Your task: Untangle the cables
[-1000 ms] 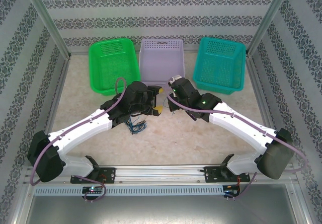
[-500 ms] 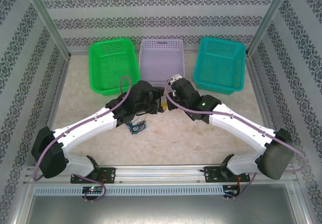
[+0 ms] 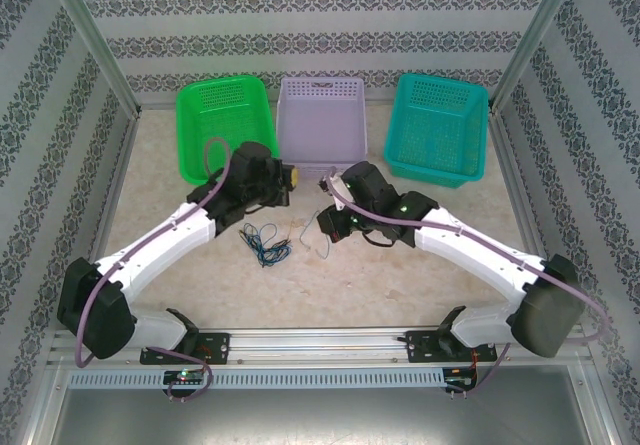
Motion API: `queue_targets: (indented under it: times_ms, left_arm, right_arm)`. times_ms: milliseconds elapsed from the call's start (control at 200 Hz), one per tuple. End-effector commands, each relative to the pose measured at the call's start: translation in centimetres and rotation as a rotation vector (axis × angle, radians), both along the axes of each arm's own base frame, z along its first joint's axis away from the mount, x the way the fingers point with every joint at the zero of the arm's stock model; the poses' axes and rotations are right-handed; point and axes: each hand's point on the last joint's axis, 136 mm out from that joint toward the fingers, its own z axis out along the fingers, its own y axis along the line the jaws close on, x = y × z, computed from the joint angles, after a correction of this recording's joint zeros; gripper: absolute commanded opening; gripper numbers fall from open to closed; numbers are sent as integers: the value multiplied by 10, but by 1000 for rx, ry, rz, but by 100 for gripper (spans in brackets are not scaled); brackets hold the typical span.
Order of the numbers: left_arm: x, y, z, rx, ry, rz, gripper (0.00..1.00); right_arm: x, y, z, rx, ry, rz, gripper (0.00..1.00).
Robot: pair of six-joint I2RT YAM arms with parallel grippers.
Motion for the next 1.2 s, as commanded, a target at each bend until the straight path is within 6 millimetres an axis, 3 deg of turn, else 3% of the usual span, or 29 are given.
queue_targets:
  times_ms: [0,95,170,285,485,649,859,1194]
  left_arm:
    - [-2,4,22,146,-74,-171,0]
    - [-12,8,17,127,-17,-190,0]
    - [-27,13,12,103,45,-172,24]
    - [-44,15,9,59,101,-119,45]
    - [-42,-26,0,-185,125,-80,64]
    - [-40,-49,-2,-287,155,-48,72]
    - [-36,-37,-3,-301,158,56,75]
    - [-28,-38,-13,-341,163,101,53]
  right_arm:
    - [-34,22,0,102,239,186,0]
    - [-18,14,-7,7,210,109,0]
    - [6,-1,-7,-43,136,-14,0]
    - [46,-30,5,-73,-4,-243,0]
    - [91,-38,41,97,-273,-465,0]
    - [105,-26,49,134,-435,-476,0]
    - [107,-10,43,186,-480,-446,0]
    - [94,11,39,221,-459,-359,0]
